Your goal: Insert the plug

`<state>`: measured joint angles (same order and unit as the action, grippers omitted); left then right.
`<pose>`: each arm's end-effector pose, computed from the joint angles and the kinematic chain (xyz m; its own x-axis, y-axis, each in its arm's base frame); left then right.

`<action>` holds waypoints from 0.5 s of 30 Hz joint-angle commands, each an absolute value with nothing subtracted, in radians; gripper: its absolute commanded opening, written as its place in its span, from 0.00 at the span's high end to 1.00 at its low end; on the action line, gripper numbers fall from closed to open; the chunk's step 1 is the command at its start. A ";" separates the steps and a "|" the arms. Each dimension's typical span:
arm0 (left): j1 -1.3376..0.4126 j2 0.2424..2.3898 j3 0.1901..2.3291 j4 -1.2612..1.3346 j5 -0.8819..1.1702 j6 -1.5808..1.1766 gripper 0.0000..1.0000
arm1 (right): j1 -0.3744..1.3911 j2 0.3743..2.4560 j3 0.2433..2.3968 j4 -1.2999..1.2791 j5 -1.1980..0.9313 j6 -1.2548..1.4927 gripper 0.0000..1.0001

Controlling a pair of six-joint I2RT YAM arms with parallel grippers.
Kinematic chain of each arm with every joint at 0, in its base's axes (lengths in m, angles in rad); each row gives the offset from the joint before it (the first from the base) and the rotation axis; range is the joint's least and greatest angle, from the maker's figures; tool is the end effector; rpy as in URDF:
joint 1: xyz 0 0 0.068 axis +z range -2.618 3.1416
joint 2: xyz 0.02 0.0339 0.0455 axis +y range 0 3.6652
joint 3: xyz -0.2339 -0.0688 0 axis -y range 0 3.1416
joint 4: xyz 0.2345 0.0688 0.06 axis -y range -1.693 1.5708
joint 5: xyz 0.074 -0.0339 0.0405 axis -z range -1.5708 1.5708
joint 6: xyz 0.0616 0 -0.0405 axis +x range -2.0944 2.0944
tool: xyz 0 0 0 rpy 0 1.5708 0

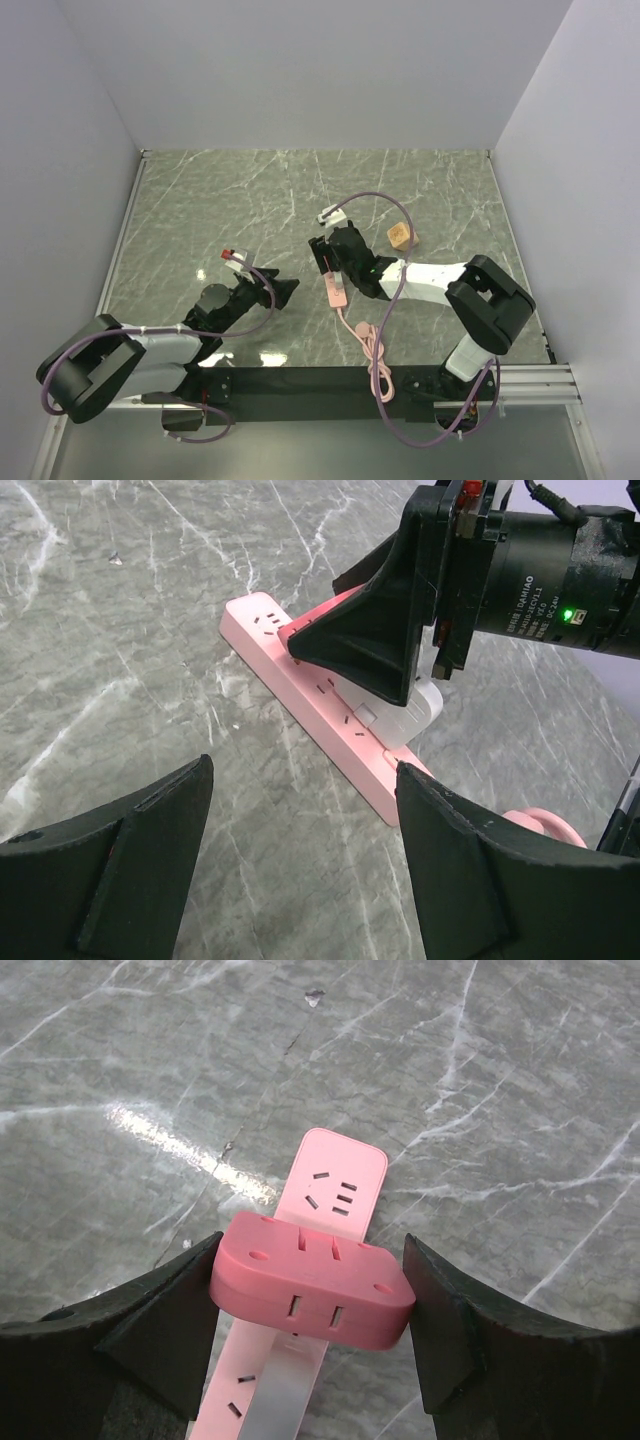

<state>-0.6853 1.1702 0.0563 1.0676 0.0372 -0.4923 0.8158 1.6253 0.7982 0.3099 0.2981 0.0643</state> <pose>0.1700 -0.1420 0.1386 -0.3441 -0.3288 -0.8795 0.5658 0.6749 -0.4737 0.2538 0.2433 0.1494 -0.3716 -0.3053 -0.8767 -0.4984 0.8624 -0.0891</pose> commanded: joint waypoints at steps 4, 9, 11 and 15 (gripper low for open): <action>-0.678 1.187 0.058 1.135 0.063 -0.497 0.21 | 0.824 1.621 0.775 0.344 0.353 0.044 1.00; -0.676 1.186 0.058 1.134 0.063 -0.497 0.21 | 0.822 1.632 0.775 0.351 0.344 0.046 1.00; -0.675 1.184 0.057 1.132 0.064 -0.497 0.21 | 0.822 1.632 0.773 0.356 0.345 0.049 1.00; -0.673 1.186 0.058 1.134 0.063 -0.497 0.21 | 0.824 1.618 0.750 0.371 0.336 0.054 1.00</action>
<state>-0.6792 1.1847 0.0563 1.0805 0.0418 -0.4923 0.8165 1.6253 0.7769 0.3378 0.3130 0.0574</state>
